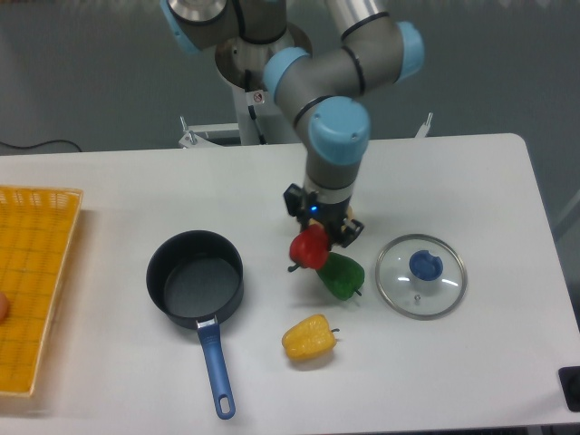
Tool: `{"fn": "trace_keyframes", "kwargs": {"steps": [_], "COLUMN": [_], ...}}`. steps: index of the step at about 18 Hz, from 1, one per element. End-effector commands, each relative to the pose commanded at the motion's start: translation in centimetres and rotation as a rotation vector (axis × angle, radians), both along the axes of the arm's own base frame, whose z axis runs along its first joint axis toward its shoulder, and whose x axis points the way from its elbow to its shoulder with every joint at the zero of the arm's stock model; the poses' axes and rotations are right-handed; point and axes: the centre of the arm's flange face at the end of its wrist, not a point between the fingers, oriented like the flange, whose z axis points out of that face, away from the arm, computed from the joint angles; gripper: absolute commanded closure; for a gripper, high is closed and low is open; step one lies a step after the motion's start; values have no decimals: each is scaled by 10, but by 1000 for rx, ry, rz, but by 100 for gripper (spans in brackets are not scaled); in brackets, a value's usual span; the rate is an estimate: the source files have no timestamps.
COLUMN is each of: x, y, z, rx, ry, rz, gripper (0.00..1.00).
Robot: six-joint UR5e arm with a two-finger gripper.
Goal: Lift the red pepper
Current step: 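Lift the grasped red pepper up off the table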
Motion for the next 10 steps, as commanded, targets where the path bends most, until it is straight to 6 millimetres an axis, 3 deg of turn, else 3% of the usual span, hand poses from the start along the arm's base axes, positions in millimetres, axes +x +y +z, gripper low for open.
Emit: {"fn": "trace_keyframes", "kwargs": {"steps": [5,10], "x": [-16,-20], "y": [-14,-14], "z": [9,12], "rx": [-55,-70], "ry": [10,24], "rz": [-55,-88], "gripper": [89,89]}}
